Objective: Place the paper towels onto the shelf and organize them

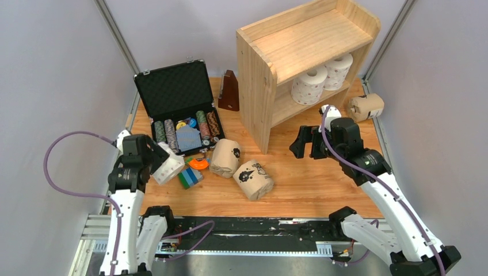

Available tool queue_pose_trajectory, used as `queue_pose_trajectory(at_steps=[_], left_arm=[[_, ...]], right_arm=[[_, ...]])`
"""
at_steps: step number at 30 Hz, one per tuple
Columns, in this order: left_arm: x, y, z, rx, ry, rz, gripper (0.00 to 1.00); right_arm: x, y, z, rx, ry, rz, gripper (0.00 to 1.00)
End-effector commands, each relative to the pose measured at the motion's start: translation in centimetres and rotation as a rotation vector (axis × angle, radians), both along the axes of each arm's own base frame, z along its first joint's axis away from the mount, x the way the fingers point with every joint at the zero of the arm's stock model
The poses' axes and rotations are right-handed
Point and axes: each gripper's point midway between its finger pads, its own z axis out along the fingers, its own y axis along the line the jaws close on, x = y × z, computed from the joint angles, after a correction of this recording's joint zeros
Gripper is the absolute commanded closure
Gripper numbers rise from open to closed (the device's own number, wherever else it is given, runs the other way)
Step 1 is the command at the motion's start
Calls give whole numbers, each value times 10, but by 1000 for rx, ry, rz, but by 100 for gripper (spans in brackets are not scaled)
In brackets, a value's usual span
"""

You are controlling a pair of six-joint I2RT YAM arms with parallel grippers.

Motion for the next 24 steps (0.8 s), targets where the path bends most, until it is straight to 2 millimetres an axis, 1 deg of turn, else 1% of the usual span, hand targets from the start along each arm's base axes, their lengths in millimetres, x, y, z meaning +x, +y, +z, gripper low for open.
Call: queue_pose_trajectory(at_steps=[1,2,3,4,5,6,7,8,9,10,11,12,13,14,15,16,17,18,19,20,21,22,23,24], left_arm=[[46,-31,68,59,-352,-327,50],[45,-43,75,50,-395,-401,51],[49,-49,89,62,-462,-438,52],[49,-60,93,59,-490,-508,52],[51,-65,102,82,-535,-551,54],[52,-77,111,76,-582,-619,54],[51,-83,115,91,-609,-666,55],[51,-96,122,80,-656,-738,56],[49,-106,127,81,-687,-790,57],[46,-123,134,66,-742,-874,58],[44,-131,138,68,-776,-918,59],[39,-146,144,60,-830,-994,59],[35,-152,148,74,-864,-1031,60],[30,-163,153,81,-915,-1088,60],[27,-168,152,106,-943,-1121,60],[21,-177,160,118,-999,-1168,61],[17,-180,159,144,-1024,-1199,62],[10,-189,167,152,-1077,-1257,63],[6,-192,166,172,-1100,-1290,64],[-1,-199,170,169,-1136,-1341,64],[-3,-202,169,177,-1149,-1371,65],[-11,-209,173,174,-1192,-1420,66],[-15,-213,172,170,-1207,-1460,66],[-20,-217,176,175,-1243,-1484,67]], right_arm=[[-2,22,39,65,-75,130,3],[-2,25,42,75,-69,148,3],[-3,29,48,91,-69,166,4],[-5,34,53,109,-67,189,4],[-6,38,59,127,-67,211,4],[-7,43,65,148,-68,232,4],[-8,48,72,168,-69,253,4],[-9,52,79,187,-68,271,4],[-10,57,86,208,-66,293,5],[-11,62,92,228,-62,318,6],[-12,67,100,248,-66,347,6],[-14,71,106,263,-66,369,7],[-15,75,113,276,-70,388,7],[-16,78,120,289,-75,408,7],[-19,81,126,299,-78,428,7],[-21,85,131,308,-79,447,7],[-23,88,136,316,-81,465,7],[-26,91,140,322,-83,483,7],[-28,94,144,326,-84,498,7],[-30,97,146,327,-83,511,7],[-33,101,148,326,-80,527,7],[-36,104,149,323,-79,543,7],[-38,108,148,318,-75,557,7],[-38,112,148,310,-69,560,7]])
